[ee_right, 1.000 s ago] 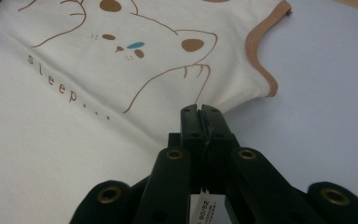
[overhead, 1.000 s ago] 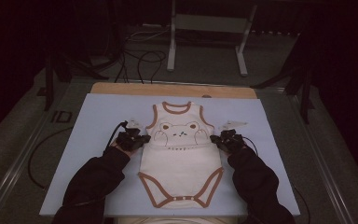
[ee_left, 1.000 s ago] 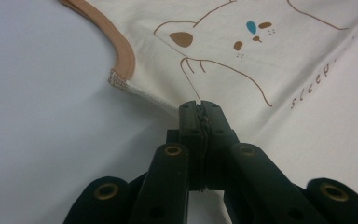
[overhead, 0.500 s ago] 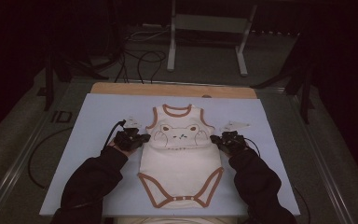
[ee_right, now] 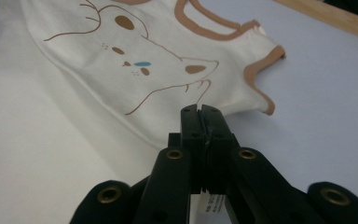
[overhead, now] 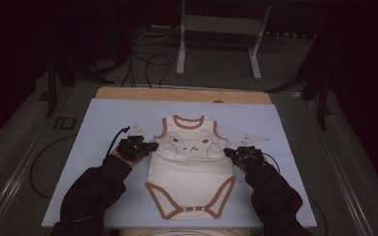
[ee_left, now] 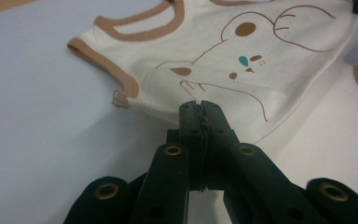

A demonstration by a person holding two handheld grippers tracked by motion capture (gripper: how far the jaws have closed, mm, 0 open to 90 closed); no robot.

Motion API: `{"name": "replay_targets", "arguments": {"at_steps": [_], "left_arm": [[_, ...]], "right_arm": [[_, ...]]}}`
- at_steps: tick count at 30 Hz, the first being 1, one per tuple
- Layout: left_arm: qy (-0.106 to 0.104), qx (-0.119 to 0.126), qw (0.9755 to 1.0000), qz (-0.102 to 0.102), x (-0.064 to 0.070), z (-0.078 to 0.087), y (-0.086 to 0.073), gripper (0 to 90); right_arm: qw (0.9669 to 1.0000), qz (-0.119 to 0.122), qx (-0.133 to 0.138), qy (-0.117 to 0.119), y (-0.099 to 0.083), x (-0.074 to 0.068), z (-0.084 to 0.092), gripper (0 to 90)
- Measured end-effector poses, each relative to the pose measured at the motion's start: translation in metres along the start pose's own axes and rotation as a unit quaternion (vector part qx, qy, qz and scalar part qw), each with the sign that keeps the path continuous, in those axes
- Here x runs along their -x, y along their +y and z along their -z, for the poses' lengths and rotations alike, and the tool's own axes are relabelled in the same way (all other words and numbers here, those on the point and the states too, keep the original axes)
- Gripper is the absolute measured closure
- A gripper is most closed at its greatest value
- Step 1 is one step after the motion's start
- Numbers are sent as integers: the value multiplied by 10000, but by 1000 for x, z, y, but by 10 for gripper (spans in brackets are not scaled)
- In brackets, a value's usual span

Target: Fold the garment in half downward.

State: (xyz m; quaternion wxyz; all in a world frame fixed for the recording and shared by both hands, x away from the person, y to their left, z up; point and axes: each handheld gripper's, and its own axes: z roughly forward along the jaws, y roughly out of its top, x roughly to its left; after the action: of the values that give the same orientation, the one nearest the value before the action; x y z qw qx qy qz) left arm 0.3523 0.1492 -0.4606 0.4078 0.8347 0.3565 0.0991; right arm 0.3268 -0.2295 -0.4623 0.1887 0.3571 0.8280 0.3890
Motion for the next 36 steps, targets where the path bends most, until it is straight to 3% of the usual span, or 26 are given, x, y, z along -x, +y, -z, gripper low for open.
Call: {"name": "replay_targets", "arguments": {"at_steps": [14, 20, 27, 36], "left_arm": [[-214, -151, 9992, -300, 25, 21, -11, 898], [-313, -203, 9982, -470, 38, 32, -13, 897], [-419, -307, 9967, -616, 53, 41, -23, 897], [-505, -413, 9961, -590, 64, 46, -41, 897]], "right_arm": [[9994, 152, 257, 170, -13, -29, 33, 893], [9994, 188, 172, 248, -23, -36, 43, 893], [9994, 65, 41, 328, -44, -41, 52, 893], [9987, -47, -92, 496, -62, -53, 58, 892]]}}
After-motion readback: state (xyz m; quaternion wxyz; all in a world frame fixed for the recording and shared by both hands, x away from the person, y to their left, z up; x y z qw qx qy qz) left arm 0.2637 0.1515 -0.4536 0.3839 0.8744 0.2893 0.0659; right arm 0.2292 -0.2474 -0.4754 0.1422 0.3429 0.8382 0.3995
